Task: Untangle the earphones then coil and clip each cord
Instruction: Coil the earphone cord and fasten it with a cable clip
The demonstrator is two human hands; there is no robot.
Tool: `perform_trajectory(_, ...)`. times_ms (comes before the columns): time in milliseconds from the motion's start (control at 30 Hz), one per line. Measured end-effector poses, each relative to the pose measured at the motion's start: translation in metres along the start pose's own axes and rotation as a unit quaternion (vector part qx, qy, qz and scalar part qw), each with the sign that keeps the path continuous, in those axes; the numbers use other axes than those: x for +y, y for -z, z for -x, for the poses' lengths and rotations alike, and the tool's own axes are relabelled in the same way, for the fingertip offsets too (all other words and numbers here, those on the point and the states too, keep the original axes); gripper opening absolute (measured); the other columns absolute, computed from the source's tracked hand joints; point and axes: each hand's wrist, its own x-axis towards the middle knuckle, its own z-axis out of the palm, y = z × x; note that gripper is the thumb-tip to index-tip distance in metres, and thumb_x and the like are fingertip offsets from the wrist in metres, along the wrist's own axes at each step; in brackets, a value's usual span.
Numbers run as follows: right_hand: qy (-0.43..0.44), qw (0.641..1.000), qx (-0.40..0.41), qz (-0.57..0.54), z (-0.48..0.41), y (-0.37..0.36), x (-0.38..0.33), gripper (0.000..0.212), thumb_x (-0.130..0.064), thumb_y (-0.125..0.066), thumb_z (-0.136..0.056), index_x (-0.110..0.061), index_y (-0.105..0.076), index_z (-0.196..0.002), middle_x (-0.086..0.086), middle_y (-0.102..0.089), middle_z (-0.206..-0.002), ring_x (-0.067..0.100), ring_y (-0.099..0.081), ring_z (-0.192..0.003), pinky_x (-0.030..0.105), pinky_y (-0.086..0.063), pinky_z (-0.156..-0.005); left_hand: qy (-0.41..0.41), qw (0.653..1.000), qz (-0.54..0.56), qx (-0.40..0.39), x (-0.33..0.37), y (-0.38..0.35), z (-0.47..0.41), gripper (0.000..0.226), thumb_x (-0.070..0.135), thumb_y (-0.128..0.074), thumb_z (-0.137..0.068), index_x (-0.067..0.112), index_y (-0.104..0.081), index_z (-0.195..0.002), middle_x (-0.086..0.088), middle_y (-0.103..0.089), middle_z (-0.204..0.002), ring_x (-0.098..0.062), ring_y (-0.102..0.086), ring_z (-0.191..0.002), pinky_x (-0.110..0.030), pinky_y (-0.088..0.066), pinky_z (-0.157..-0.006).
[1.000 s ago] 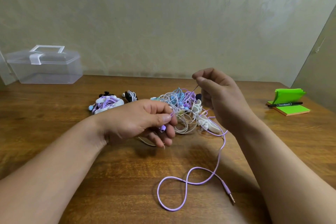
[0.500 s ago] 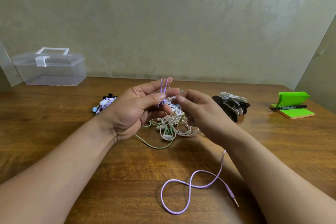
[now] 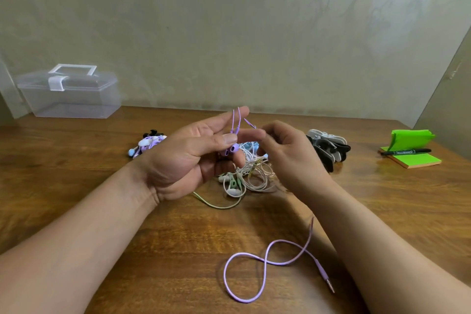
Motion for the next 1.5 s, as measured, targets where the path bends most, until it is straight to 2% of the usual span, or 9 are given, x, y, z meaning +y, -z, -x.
perform_trajectory(233,0.086,0.990,-0.097,0.047,0.014,-0.008,-0.011,0.019,-0.025,-0.054,-0.107,-0.025,-0.073,-0.106,0.005,-0.068,-0.078,0.024,-0.060,-0.075,0.043,-0.048,-0.072,-0.038,0.992,-0.062,0.107,-0.008,-0.004,-0.009,0.058,0.002,-0.046,-0.105,0.029,-0.041,-0.155,0.003,-0.066,-0.139,-0.013,-0.068,-0.075,-0.025,-0.058,-0.075)
perform_trajectory(400,0.121,0.985,-0.069,0.104,0.014,-0.009,-0.014,0.011,-0.030,-0.063,-0.103,-0.027,-0.073,-0.099,-0.016,-0.059,-0.063,0.009,-0.051,-0.057,0.023,-0.037,-0.054,-0.042,0.954,-0.225,0.193,-0.014,0.010,-0.013,0.060,0.001,-0.046,-0.108,0.030,-0.035,-0.159,0.002,-0.064,-0.140,-0.012,-0.064,-0.069,-0.025,-0.058,-0.073)
perform_trajectory(567,0.146,0.985,-0.041,0.082,0.011,0.008,-0.024,0.012,-0.031,-0.073,-0.097,-0.024,-0.072,-0.087,-0.011,-0.058,-0.061,0.007,-0.050,-0.056,0.016,-0.033,-0.053,-0.033,0.912,-0.379,0.152,-0.017,0.012,-0.009,0.060,0.010,-0.053,-0.107,0.038,-0.035,-0.158,0.009,-0.074,-0.108,-0.014,-0.067,-0.075,-0.029,-0.055,-0.080)
perform_trajectory(667,0.162,0.983,-0.039,0.077,0.009,0.016,-0.027,0.007,-0.027,-0.074,-0.097,-0.022,-0.074,-0.091,-0.010,-0.067,-0.073,0.005,-0.058,-0.065,0.018,-0.040,-0.058,-0.011,0.911,-0.405,0.082,-0.009,0.005,-0.005,0.053,0.010,-0.053,-0.107,0.037,-0.047,-0.152,0.010,-0.076,-0.109,-0.016,-0.067,-0.075,-0.034,-0.058,-0.081)
perform_trajectory(933,0.131,0.985,-0.087,-0.071,0.005,0.025,-0.024,0.011,-0.016,-0.081,-0.089,-0.010,-0.073,-0.091,0.004,-0.078,-0.082,0.025,-0.076,-0.080,0.046,-0.061,-0.077,0.078,0.943,-0.310,-0.090,0.011,-0.004,0.011,0.033,0.004,-0.047,-0.107,0.019,-0.059,-0.134,0.008,-0.077,-0.093,-0.018,-0.067,-0.078,-0.028,-0.054,-0.076)
perform_trajectory(1100,-0.005,0.952,-0.179,-0.250,-0.003,0.020,-0.011,0.014,-0.029,-0.079,-0.088,-0.018,-0.073,-0.082,0.014,-0.054,-0.075,0.026,-0.034,-0.065,0.032,-0.026,-0.061,0.089,0.968,-0.186,-0.145,0.011,0.001,0.014,0.049,0.007,-0.053,-0.102,0.022,-0.050,-0.148,-0.016,-0.073,-0.122,-0.020,-0.068,-0.077,-0.028,-0.055,-0.075)
perform_trajectory(1267,-0.037,0.938,-0.190,-0.287,0.001,-0.001,0.001,0.022,-0.028,-0.061,-0.104,-0.013,-0.077,-0.107,0.014,-0.056,-0.081,0.022,-0.045,-0.067,0.029,-0.042,-0.064,0.012,0.993,-0.112,-0.040,-0.002,-0.002,0.004,0.052,0.009,-0.054,-0.097,0.024,-0.052,-0.147,-0.016,-0.073,-0.124,-0.016,-0.070,-0.076,-0.023,-0.057,-0.072)
perform_trajectory(1367,-0.027,0.970,-0.133,-0.201,0.001,-0.001,-0.006,0.026,-0.027,-0.054,-0.109,-0.014,-0.072,-0.095,-0.010,-0.058,-0.061,0.003,-0.040,-0.050,0.017,-0.033,-0.049,-0.014,0.992,-0.122,0.032,-0.010,-0.002,-0.003,0.053,0.008,-0.055,-0.098,0.025,-0.050,-0.149,-0.014,-0.074,-0.116,-0.015,-0.070,-0.076,-0.023,-0.058,-0.072)
perform_trajectory(1500,-0.028,0.985,-0.089,-0.142,-0.001,0.002,-0.006,0.030,-0.031,-0.052,-0.110,-0.015,-0.072,-0.093,0.000,-0.060,-0.069,0.012,-0.042,-0.054,0.029,-0.032,-0.052,-0.041,0.986,-0.143,0.077,-0.011,-0.003,-0.007,0.054,0.003,-0.049,-0.104,0.025,-0.044,-0.153,-0.012,-0.073,-0.122,-0.014,-0.068,-0.075,-0.023,-0.056,-0.070)
